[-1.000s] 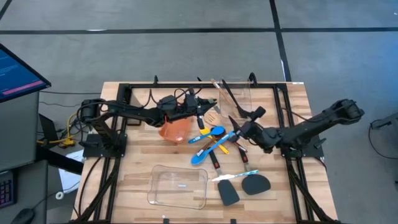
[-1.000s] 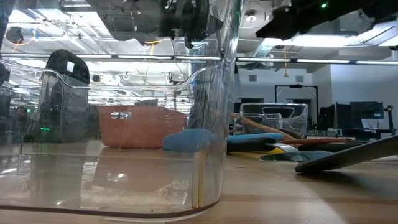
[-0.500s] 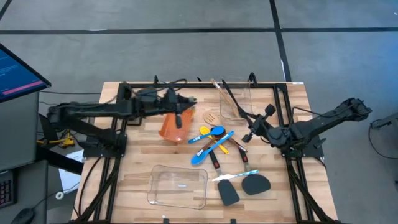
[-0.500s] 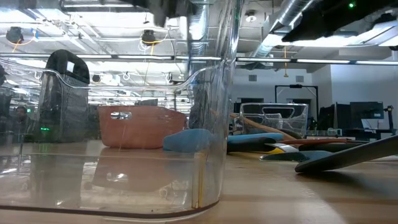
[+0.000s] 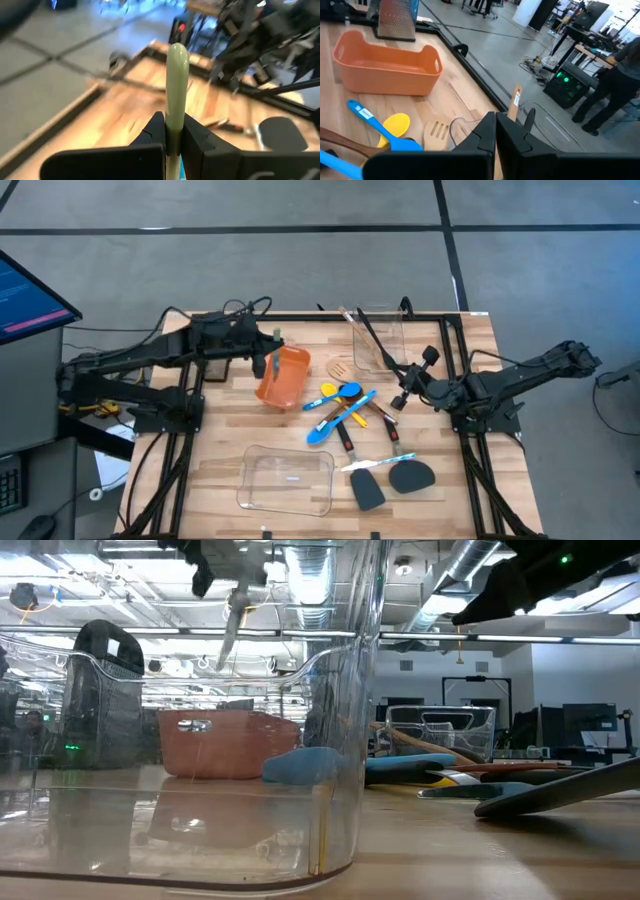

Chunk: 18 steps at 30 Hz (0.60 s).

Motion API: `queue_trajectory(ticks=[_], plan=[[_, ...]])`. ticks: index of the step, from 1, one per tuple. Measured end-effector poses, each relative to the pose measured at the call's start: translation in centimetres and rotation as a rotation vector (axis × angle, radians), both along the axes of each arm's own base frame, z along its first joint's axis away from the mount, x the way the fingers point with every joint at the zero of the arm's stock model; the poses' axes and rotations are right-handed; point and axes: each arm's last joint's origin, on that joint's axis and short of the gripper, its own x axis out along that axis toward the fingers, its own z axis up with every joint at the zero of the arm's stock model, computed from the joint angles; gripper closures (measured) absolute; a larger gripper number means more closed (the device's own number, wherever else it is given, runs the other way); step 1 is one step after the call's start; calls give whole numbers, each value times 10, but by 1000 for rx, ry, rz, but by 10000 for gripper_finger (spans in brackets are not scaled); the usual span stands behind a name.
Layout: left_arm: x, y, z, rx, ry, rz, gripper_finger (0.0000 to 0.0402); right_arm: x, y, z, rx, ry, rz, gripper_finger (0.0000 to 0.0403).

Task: Pick & Place Kitchen Items
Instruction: Put the green table knife into the orange bin

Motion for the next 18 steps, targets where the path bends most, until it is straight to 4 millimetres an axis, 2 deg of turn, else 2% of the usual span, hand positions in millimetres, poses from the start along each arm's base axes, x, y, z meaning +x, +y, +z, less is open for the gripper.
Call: queue_trajectory(ticks=[5,13,18], plan=[[13,17,-22,-116,84,-19,396,1,-4,0,14,4,2,400],[45,36,-66,-183,259,-5,395,2,-6,0,15,3,-9,402],[57,45,-90,-210,352,2,395,2,-6,0,15,4,-9,402]])
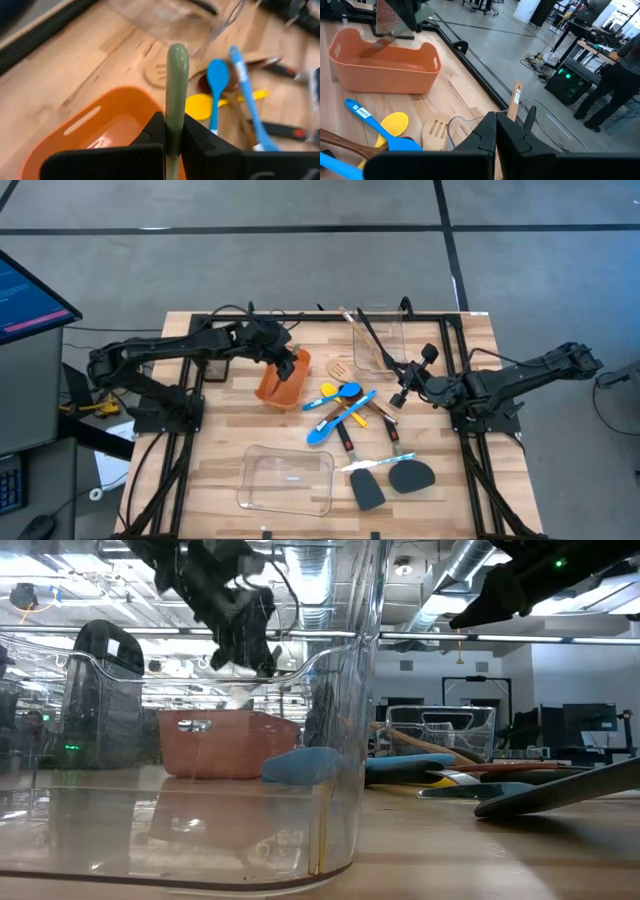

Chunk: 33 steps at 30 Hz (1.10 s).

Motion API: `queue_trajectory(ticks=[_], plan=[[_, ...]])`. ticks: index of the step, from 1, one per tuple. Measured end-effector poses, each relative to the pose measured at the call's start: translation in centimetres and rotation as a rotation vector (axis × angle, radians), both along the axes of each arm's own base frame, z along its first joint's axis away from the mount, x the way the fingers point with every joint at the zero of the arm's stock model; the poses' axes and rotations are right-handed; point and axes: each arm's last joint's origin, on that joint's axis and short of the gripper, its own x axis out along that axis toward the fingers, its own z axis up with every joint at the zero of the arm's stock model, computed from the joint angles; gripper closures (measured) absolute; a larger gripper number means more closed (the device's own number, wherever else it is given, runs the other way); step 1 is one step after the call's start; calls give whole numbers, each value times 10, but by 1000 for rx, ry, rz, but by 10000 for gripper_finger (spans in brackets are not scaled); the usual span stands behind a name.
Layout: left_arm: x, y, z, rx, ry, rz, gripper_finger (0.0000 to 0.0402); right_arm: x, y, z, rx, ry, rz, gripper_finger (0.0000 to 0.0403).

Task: Pick & Place Kitchen Items
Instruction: Put the green table knife into the orange bin

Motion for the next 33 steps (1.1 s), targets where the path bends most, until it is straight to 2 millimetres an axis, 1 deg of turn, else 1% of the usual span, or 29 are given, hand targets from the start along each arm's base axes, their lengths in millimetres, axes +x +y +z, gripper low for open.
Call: queue_trajectory(ticks=[9,20,25,33], plan=[[7,15,-24,-100,52,-28,395,0,0,0,0,0,0,402],[11,36,-54,-151,131,26,394,0,0,0,-1,0,0,402],[14,42,-58,-133,107,39,375,0,0,0,-2,7,0,402],[15,43,-57,-118,92,45,330,-2,-1,-3,-8,38,-3,402]])
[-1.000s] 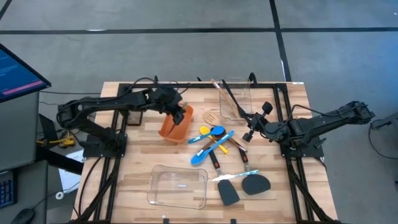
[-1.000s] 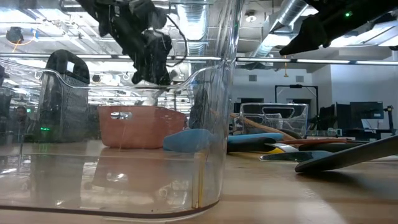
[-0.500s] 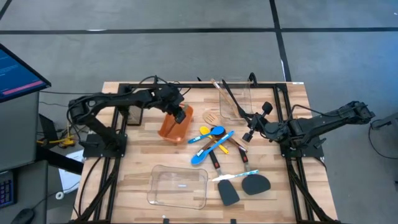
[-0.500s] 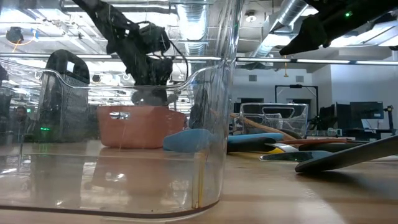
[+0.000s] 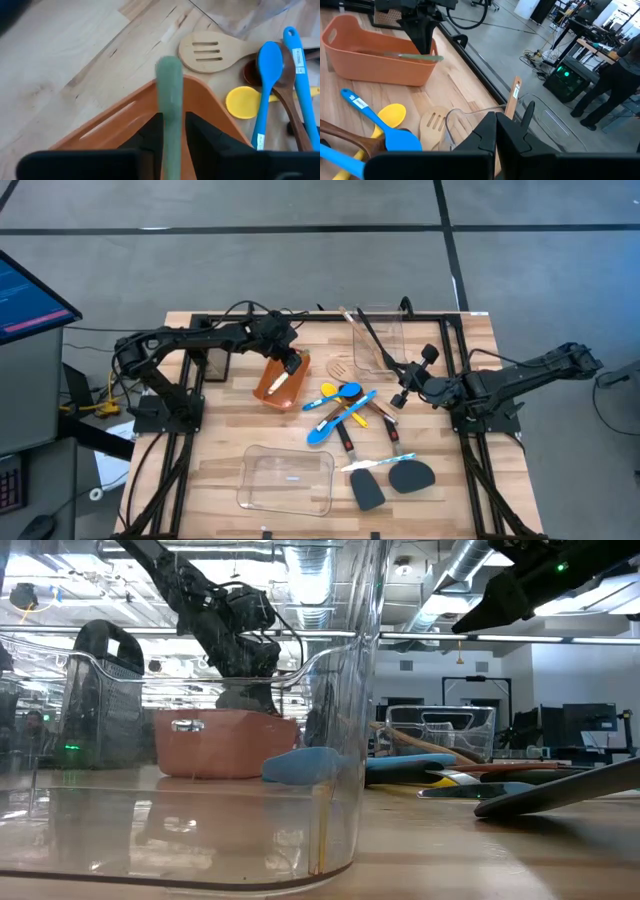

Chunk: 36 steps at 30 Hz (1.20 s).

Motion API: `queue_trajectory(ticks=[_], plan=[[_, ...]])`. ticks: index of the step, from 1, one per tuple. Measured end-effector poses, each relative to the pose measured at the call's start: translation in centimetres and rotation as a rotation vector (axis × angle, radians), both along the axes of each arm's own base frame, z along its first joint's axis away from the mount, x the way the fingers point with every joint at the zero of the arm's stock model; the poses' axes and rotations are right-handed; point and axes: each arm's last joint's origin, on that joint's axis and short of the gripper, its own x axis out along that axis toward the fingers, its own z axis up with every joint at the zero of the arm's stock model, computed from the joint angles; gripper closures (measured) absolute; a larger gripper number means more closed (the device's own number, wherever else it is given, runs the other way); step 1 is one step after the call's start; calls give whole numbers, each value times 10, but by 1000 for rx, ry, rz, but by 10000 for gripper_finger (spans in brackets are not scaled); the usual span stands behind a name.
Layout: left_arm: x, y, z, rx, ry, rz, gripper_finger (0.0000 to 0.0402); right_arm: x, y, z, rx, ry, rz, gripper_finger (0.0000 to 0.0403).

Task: Pick & Place Kitchen Items
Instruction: Put the green table knife into the orange bin, then put the blue serving spoon into the top transparent bin

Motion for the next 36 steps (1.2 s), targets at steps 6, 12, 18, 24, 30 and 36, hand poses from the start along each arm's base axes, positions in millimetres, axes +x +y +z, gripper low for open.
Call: queue_trajectory(ticks=[6,12,18,24,30,36], plan=[[1,2,1,27,-13,-17,311,0,0,0,2,-2,-1,402],[-1,9,19,122,-104,-32,310,0,0,0,1,1,-1,402],[-11,4,54,205,-235,-25,309,-1,0,-1,-4,12,-3,402],[-22,-9,84,256,-328,-40,309,-1,-2,-1,-9,20,-9,402],[-23,-34,103,301,-398,-133,314,0,-3,-1,-9,20,-14,402],[-9,-68,116,427,-500,-320,345,0,-3,-1,-11,22,-13,402]])
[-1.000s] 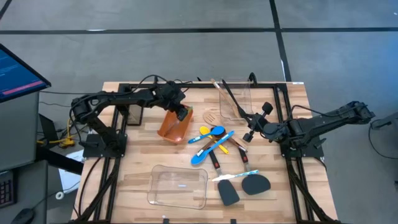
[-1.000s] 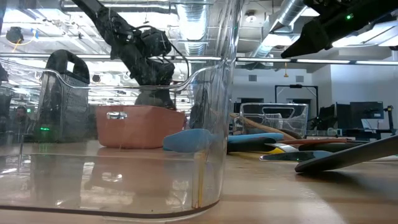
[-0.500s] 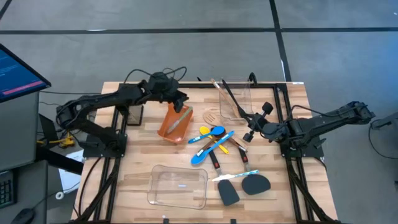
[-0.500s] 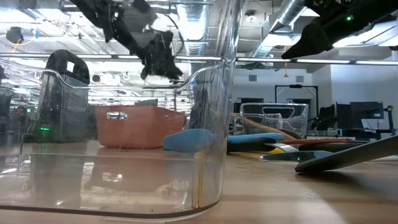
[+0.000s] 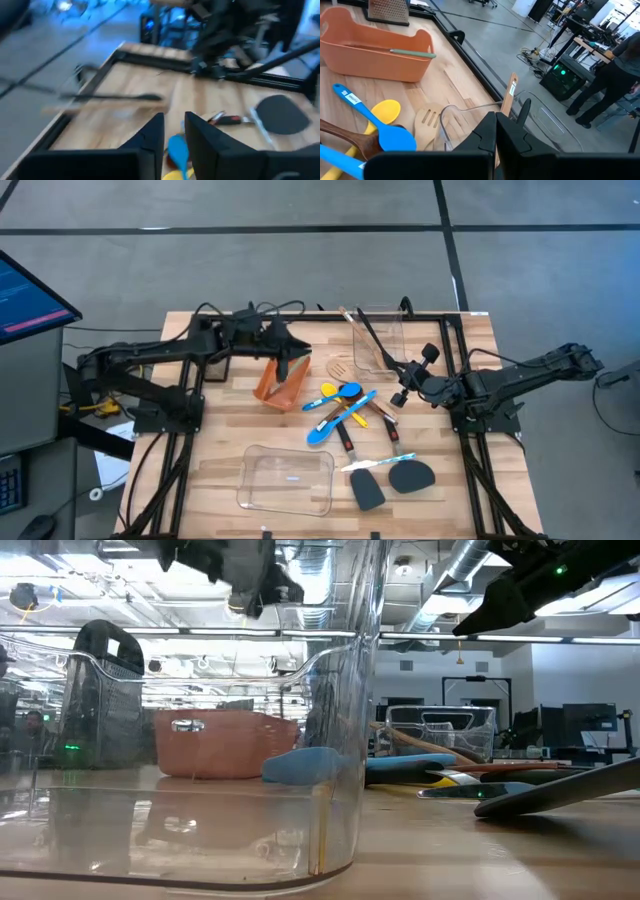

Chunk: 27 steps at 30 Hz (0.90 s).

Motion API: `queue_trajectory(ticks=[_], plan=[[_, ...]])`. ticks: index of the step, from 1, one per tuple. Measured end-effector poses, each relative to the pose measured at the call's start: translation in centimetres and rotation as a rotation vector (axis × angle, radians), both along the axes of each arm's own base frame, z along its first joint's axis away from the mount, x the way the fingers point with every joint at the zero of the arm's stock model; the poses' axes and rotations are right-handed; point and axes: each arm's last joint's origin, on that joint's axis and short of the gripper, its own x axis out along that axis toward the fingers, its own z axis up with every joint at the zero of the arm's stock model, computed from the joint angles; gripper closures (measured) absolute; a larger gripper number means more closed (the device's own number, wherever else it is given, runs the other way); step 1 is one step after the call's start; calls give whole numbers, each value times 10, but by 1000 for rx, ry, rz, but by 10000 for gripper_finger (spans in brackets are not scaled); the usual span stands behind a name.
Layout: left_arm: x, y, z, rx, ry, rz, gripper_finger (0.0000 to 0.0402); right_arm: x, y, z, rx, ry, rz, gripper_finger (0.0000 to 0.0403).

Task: Pick & Place Kitchen Items
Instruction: Put the blue serving spoon into the top transparent bin

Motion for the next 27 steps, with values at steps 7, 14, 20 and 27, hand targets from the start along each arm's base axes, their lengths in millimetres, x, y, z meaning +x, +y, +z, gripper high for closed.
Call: queue_trajectory(ticks=[7,14,20,27], plan=[[12,-37,6,13,-71,-132,382,0,0,0,0,0,0,402],[15,-87,6,66,-78,-325,397,0,0,0,0,0,0,402],[15,-95,7,116,-85,-266,396,0,0,0,0,0,0,402],[16,-82,8,129,-82,-180,397,0,0,0,0,0,0,402]])
